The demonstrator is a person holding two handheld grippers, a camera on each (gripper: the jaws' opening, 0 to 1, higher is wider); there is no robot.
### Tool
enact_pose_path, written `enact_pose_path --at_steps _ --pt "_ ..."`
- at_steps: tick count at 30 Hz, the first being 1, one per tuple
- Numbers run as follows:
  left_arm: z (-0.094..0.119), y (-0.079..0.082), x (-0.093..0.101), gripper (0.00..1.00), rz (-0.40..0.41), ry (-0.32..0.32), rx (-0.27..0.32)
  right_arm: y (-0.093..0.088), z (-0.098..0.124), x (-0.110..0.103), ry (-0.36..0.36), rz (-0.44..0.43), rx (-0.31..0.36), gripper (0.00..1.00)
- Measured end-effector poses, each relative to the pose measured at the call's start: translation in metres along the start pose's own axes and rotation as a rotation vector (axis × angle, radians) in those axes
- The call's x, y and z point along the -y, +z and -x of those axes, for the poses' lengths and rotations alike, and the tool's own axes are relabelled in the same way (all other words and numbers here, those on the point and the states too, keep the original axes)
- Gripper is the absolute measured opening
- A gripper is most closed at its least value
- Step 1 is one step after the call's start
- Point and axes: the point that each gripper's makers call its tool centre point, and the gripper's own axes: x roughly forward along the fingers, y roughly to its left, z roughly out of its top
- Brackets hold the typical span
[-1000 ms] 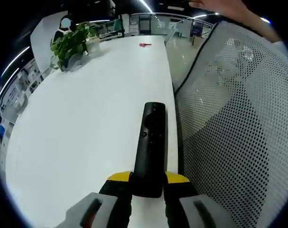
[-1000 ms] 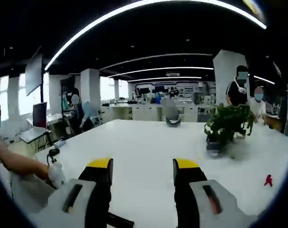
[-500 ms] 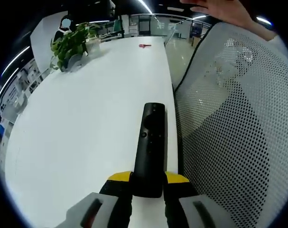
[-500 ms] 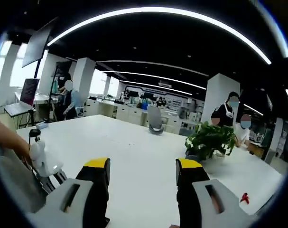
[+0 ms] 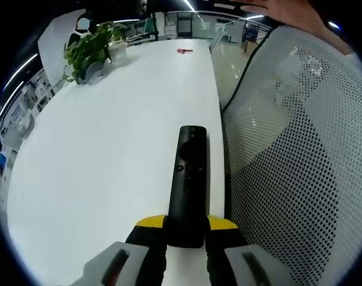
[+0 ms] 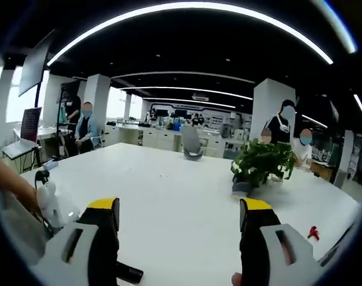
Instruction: Press the specified remote control buttons in sequence, fully releasing each button before pressing the next.
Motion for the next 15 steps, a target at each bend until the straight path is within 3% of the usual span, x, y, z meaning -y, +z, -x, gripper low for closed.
enact_pose_path --at_steps 8,15 --pt "0.000 0.001 -0.003 0.23 -0.082 0.004 -0.056 -0.004 0.000 -0.001 -0.004 0.022 -0.017 0.85" --pt "0.000 0.002 -0.017 0.23 -0.095 0.002 -0.088 -0.005 0.001 0.002 -0.021 0.024 -0.022 0.80"
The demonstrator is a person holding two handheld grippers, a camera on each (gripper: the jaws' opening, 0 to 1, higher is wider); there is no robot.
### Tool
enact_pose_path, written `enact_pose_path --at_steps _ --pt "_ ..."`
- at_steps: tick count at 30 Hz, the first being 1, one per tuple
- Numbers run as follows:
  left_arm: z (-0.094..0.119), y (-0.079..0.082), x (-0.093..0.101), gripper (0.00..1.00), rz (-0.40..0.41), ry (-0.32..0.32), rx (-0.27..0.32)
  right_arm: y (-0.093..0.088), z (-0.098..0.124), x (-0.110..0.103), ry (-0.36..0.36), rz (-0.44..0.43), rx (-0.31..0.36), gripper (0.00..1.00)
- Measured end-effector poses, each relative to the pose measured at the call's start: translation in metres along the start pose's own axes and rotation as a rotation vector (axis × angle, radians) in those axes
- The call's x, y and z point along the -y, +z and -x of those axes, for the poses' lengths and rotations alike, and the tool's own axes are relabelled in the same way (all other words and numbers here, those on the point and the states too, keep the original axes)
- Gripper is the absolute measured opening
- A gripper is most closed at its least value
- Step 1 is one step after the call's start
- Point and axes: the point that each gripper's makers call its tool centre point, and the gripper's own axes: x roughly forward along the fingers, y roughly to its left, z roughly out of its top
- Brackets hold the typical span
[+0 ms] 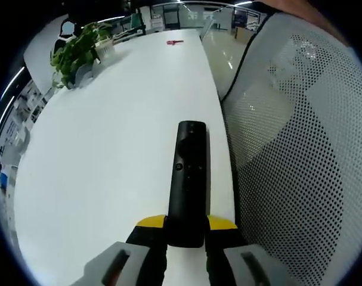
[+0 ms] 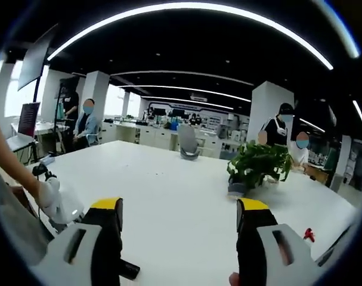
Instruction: Press the specified remote control buttons in sequence, fully releasing each button before pressing the next.
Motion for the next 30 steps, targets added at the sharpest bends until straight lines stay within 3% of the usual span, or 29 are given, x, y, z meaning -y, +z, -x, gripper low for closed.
enact_pose_path --at_steps 6,15,30 --pt "0.005 -0.001 -0.020 0.23 0.008 0.018 -0.029 -0.002 0.001 0.003 -0.019 0.003 -0.007 0.81" --pt "0.014 0.001 -0.048 0.23 -0.040 0.037 -0.056 -0.005 0.001 0.007 -0.037 -0.015 -0.019 0.79" --pt "0.019 -0.005 -0.108 0.23 -0.064 0.081 -0.089 -0.010 0.000 0.015 -0.080 -0.011 -0.047 0.77"
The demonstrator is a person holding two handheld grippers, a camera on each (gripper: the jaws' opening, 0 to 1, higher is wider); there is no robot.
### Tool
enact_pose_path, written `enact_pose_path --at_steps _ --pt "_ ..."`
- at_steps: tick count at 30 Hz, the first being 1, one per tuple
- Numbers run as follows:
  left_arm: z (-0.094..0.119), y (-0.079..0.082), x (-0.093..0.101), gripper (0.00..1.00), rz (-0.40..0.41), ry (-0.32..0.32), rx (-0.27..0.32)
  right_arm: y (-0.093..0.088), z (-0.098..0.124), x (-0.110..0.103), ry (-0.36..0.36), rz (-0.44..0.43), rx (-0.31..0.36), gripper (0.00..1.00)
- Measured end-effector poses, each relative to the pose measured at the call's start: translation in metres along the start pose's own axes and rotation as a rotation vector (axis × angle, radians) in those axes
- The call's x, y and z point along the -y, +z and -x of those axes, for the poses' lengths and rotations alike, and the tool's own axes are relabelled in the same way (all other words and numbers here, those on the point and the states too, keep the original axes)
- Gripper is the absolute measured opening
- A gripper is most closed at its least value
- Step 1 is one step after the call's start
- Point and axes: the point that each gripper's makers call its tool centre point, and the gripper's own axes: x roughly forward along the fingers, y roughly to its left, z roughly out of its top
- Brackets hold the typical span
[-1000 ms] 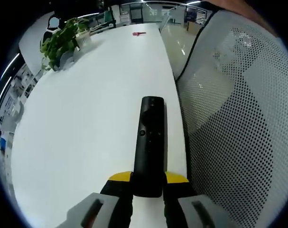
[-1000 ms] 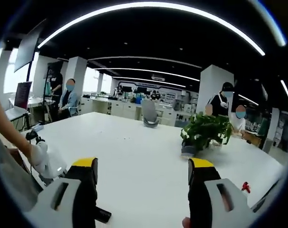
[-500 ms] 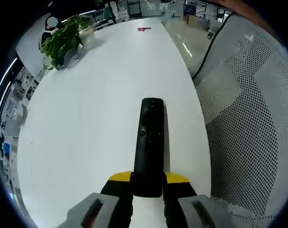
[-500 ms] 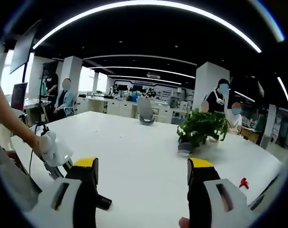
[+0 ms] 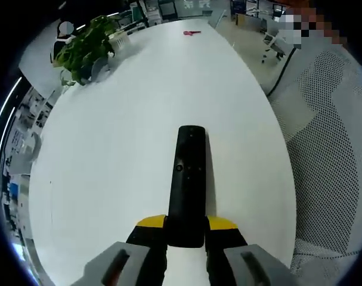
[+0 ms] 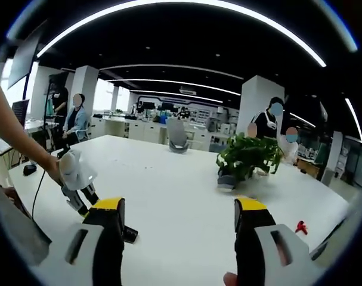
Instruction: Press the specified remote control buttons in sequence, fully releasing each button before pressing the next.
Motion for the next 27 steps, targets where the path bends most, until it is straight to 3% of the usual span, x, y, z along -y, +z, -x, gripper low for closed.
enact_pose_path --at_steps 20,27 --pt "-0.012 -0.001 -0.068 0.23 -0.029 0.036 -0.037 -0.014 -0.004 -0.001 -0.008 0.030 -0.077 0.66" --pt "-0.013 0.001 -0.097 0.23 0.000 0.058 -0.039 -0.018 -0.005 -0.001 -0.008 0.034 -0.099 0.64"
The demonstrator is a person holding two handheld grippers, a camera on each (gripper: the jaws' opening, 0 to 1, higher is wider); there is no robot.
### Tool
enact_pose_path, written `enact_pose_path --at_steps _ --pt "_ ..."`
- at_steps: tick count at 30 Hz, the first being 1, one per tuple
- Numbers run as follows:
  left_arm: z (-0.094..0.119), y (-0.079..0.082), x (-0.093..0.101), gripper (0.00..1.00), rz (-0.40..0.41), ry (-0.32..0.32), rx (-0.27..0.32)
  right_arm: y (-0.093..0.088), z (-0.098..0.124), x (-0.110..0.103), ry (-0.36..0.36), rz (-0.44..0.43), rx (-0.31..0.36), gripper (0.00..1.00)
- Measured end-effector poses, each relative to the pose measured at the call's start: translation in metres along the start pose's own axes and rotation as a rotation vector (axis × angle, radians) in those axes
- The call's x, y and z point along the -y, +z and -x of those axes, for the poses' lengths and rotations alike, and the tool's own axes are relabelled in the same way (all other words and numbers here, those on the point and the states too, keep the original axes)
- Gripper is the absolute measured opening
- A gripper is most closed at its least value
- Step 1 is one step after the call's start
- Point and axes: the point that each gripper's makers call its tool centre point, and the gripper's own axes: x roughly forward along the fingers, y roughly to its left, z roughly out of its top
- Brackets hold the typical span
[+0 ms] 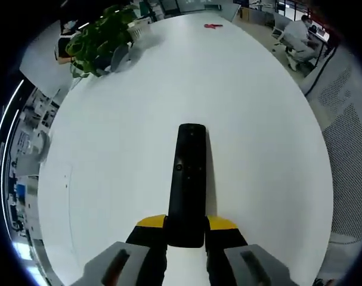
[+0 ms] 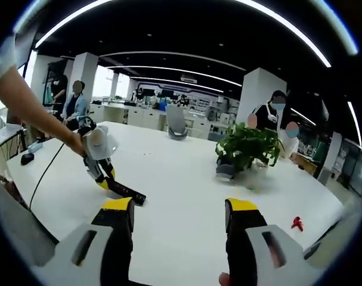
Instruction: Press the specified remote control buttons in sequence, fully releasing each button before pressing the next.
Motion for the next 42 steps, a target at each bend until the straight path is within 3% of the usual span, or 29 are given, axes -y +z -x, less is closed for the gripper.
enact_pose_path --at_steps 9,13,23,30,42 --pt "-0.008 -0.003 -0.034 0.23 0.007 0.028 -0.018 -0.006 -0.003 -0.005 0.022 0.020 -0.034 0.61" --pt "-0.010 -0.005 -0.046 0.23 -0.044 0.031 -0.049 -0.009 -0.005 -0.007 0.033 0.029 -0.050 0.60" --pt "-0.020 -0.001 -0.071 0.23 -0.015 0.040 -0.050 -0.013 -0.006 -0.005 0.028 0.040 -0.071 0.59" --pt "-0.034 -0.008 -0.074 0.23 0.021 0.019 -0.070 -0.014 -0.006 -0.001 0.009 0.042 -0.073 0.59" --pt "-0.035 -0.012 -0.073 0.23 0.026 -0.009 -0.078 -0.014 -0.006 -0.002 0.004 0.050 -0.072 0.61"
